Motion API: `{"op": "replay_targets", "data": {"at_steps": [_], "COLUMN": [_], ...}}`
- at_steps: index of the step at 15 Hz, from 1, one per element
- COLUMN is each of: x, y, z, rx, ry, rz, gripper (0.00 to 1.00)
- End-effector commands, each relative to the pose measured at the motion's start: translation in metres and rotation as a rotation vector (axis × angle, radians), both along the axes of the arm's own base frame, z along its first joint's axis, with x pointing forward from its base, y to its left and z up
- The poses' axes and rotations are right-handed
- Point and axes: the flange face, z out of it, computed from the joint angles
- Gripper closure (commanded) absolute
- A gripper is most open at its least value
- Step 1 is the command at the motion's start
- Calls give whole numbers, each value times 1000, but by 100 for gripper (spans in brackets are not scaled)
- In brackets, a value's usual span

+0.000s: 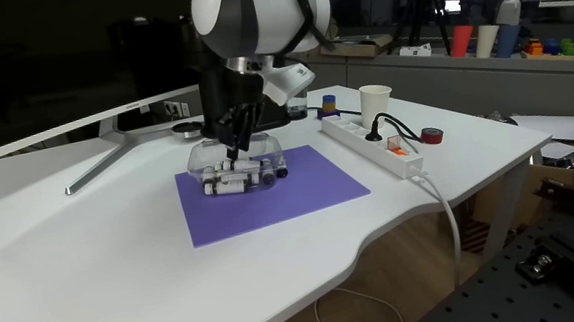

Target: Move a bottle from the mat to the container

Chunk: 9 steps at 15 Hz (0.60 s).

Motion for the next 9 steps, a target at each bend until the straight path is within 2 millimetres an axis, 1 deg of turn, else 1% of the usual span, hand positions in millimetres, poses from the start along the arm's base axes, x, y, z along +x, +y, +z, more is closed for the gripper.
{"op": "replay_targets", "data": {"at_steps": [1, 2, 5, 6, 9], "x": [5, 5, 4, 3, -5], "y": [-4, -6, -22, -30, -63], "z": [6, 10, 37, 52, 102], "rx": [-11, -14, -40, -51, -115], "ry": [-1, -5, -25, -40, -70], "rz": [-16, -25, -94, -137, -276], "gripper": [28, 20, 2, 0, 0]}}
